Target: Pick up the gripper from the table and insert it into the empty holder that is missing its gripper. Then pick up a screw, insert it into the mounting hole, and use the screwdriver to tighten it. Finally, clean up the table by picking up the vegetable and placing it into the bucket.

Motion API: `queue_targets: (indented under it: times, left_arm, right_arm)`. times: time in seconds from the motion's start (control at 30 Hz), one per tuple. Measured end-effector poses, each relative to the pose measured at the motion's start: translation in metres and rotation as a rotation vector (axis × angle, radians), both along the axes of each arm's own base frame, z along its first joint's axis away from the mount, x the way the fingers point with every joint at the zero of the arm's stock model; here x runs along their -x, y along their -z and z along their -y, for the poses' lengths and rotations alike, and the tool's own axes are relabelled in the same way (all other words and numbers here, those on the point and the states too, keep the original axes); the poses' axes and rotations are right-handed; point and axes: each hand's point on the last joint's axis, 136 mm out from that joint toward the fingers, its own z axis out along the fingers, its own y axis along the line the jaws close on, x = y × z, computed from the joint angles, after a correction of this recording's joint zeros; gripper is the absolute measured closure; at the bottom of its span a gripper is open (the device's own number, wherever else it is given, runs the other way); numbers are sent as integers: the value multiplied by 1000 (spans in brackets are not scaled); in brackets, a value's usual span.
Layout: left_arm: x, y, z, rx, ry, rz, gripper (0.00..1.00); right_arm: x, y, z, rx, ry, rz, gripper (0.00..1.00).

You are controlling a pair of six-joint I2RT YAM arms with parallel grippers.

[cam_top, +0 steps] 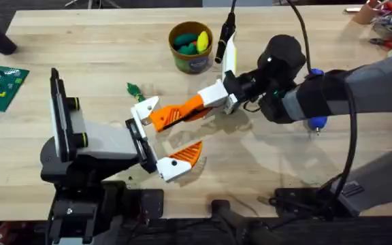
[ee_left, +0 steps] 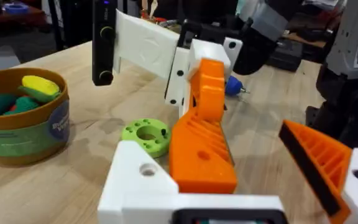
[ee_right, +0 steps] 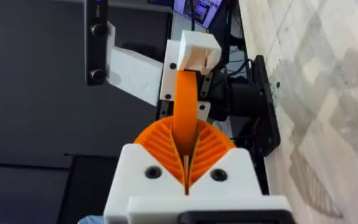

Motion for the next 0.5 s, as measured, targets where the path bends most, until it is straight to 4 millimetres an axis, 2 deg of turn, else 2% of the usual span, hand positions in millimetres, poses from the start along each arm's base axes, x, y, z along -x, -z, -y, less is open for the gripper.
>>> queue_targets:
  times: [0.5]
  left_arm:
    - [0, 0, 0, 0, 0, 0, 14]
  right_arm:
    - [0, 6, 0, 35, 0, -66, 986]
